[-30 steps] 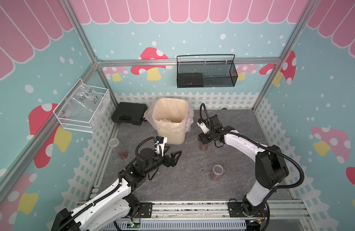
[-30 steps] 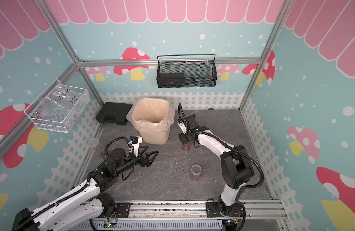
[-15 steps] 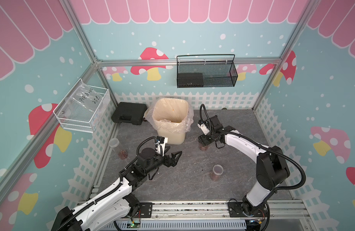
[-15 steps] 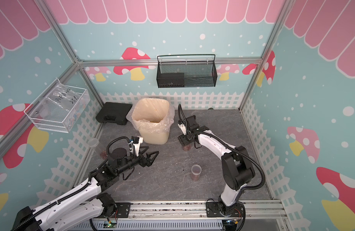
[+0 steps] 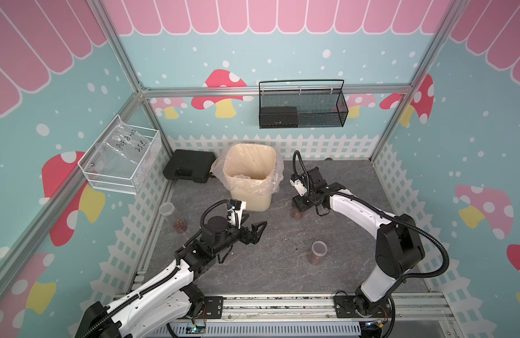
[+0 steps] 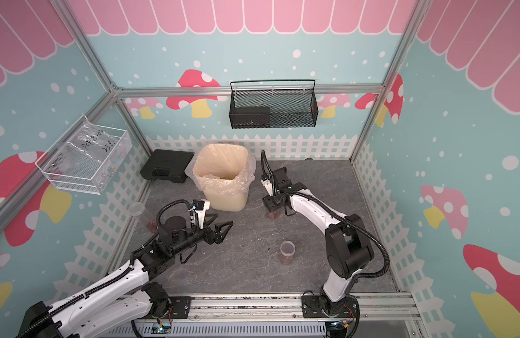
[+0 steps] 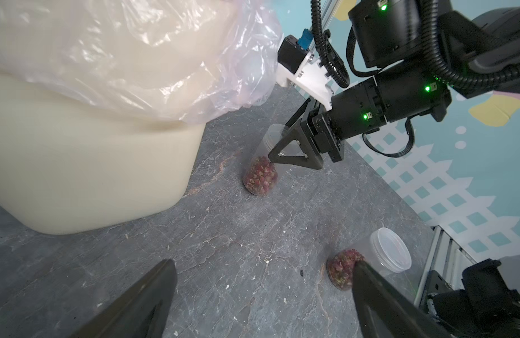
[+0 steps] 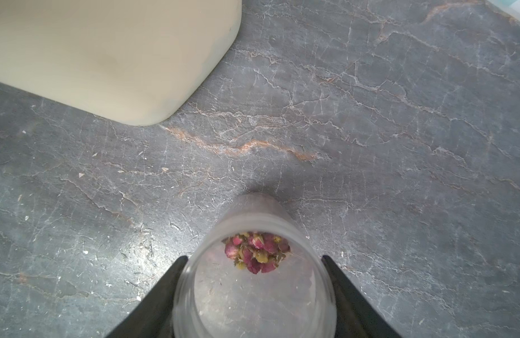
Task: Empty the moldy dried flower tea in the jars
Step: Pick up the jar from the center of the board.
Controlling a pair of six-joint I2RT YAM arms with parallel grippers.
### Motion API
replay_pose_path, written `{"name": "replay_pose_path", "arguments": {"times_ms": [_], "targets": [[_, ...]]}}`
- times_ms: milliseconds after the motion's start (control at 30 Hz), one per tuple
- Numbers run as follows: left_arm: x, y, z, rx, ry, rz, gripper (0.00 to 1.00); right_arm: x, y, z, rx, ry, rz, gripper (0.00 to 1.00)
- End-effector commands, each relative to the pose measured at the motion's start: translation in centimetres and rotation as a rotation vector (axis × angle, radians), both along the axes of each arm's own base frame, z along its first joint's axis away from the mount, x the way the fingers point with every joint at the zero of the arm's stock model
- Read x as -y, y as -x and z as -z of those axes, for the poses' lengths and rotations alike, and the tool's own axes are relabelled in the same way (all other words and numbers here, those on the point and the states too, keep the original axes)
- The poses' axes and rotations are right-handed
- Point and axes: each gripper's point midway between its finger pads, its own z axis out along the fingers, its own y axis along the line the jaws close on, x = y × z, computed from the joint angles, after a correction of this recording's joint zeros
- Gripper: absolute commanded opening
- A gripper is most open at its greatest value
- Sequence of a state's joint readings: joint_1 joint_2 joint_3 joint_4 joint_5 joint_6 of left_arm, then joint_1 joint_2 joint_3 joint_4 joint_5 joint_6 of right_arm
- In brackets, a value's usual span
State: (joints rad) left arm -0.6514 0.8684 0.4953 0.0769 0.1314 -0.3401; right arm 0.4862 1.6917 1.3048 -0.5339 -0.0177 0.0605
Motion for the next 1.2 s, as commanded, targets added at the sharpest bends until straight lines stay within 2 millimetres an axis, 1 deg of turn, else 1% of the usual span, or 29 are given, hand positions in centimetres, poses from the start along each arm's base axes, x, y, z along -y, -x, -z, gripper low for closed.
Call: {"name": "replay_pose_path", "arguments": {"times_ms": [0, 133, 200, 300, 400, 500, 567, 667, 867, 1033, 1167], "targets": [[0.3, 0.1, -1.0, 0.062, 0.013, 0.019, 0.99, -0.5, 0.8, -4.4, 0.072, -0.056, -0.045, 0.44], [1.1, 0.5, -2.6, 0.132, 0.044, 0.066, 0.99, -1.3, 3.2, -7.9, 0.094, -0.157, -0.113, 0.38], [2.0, 1.0, -3.4, 0.183, 0.039, 0.107, 0.99, -1.7, 4.9, -9.7, 0.098, -0.221, -0.152, 0.36], [3.8, 2.1, -4.3, 0.285, 0.008, 0.179, 0.99, -2.7, 7.4, -11.5, 0.089, -0.326, -0.232, 0.33], [5.4, 3.3, -4.6, 0.413, -0.061, 0.254, 0.99, -3.6, 9.7, -12.7, 0.074, -0.43, -0.304, 0.31], [6.3, 3.8, -4.8, 0.531, -0.137, 0.288, 1.0, -4.3, 11.6, -13.4, 0.058, -0.511, -0.367, 0.3], [6.5, 3.8, -5.0, 0.567, -0.165, 0.295, 1.0, -4.4, 12.4, -13.3, 0.046, -0.53, -0.389, 0.3], [7.2, 4.4, -4.3, 0.6, -0.223, 0.367, 1.0, -4.6, 13.3, -13.4, 0.037, -0.563, -0.419, 0.3], [8.7, 4.6, -2.6, 0.567, -0.277, 0.464, 0.99, -5.5, 14.4, -14.1, 0.034, -0.639, -0.474, 0.28], [9.2, 4.0, -1.4, 0.554, -0.319, 0.474, 0.99, -6.3, 15.1, -14.7, 0.027, -0.688, -0.527, 0.26], [9.1, 3.0, -0.8, 0.556, -0.35, 0.433, 0.99, -6.5, 15.4, -14.4, 0.018, -0.688, -0.547, 0.25]]}}
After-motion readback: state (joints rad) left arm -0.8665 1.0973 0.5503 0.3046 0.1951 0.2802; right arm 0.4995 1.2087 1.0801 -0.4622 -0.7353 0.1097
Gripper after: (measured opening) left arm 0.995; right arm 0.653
